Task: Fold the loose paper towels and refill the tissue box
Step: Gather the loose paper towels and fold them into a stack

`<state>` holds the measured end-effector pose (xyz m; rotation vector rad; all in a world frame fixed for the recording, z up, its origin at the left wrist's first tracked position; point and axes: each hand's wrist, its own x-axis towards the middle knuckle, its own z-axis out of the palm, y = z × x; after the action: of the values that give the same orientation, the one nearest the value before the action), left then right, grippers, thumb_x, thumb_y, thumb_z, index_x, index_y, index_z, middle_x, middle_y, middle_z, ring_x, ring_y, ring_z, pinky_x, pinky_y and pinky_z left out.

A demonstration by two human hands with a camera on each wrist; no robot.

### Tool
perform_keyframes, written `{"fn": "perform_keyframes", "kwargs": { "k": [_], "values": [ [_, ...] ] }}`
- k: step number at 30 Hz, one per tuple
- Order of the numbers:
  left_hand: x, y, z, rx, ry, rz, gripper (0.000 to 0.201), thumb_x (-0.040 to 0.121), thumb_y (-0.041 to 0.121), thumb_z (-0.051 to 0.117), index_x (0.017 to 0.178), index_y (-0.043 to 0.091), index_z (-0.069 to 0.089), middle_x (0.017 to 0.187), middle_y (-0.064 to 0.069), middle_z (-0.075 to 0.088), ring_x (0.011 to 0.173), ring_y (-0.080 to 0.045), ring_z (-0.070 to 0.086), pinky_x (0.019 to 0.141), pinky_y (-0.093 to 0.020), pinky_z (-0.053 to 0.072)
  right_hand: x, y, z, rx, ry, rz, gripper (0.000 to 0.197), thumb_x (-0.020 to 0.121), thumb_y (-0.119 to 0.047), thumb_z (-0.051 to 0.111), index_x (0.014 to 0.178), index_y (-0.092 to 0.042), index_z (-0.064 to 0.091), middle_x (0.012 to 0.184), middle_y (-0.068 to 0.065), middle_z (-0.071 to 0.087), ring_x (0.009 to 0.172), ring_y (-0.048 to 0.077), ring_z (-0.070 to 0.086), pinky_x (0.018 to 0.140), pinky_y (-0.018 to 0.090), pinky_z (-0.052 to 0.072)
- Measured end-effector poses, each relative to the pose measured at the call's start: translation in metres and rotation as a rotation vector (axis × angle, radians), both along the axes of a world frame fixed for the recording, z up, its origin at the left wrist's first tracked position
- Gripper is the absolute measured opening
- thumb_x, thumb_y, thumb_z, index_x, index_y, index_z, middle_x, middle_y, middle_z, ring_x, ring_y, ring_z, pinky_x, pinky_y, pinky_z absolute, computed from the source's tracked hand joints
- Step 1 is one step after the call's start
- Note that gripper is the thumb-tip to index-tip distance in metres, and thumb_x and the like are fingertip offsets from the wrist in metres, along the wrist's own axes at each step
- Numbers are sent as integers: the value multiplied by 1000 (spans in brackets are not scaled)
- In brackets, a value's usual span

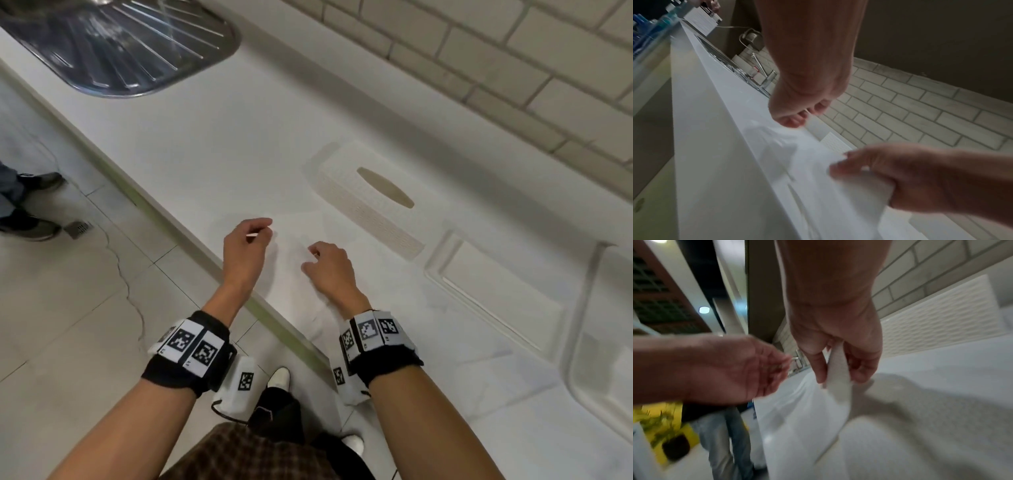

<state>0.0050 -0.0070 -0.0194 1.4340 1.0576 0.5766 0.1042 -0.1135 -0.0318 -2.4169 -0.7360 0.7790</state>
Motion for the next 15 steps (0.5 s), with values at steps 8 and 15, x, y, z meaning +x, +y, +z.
{"fn": "perform_keyframes", "kwargs": {
  "k": [8, 15],
  "values": [
    [-3, -5, -4, -576, -130, -32, 52, 82, 36, 72, 124, 8, 59, 112, -8, 72, 99, -26, 71, 87, -42, 57, 5, -22, 39, 361, 573, -194, 15, 88, -16, 66, 102, -12, 69, 98, 5, 75, 88, 21, 72, 78, 31, 58],
    [-19, 10, -6, -321, -34, 77, 17, 85, 2, 64, 101, 8, 67, 102, -8, 72, 93, -27, 69, 86, -40, 55, 44, 8, 10, 119, -5, -256, 46, 89, -31, 62, 128, -7, 56, 127, 11, 61, 115, 27, 59, 97, 38, 49]
  ]
}}
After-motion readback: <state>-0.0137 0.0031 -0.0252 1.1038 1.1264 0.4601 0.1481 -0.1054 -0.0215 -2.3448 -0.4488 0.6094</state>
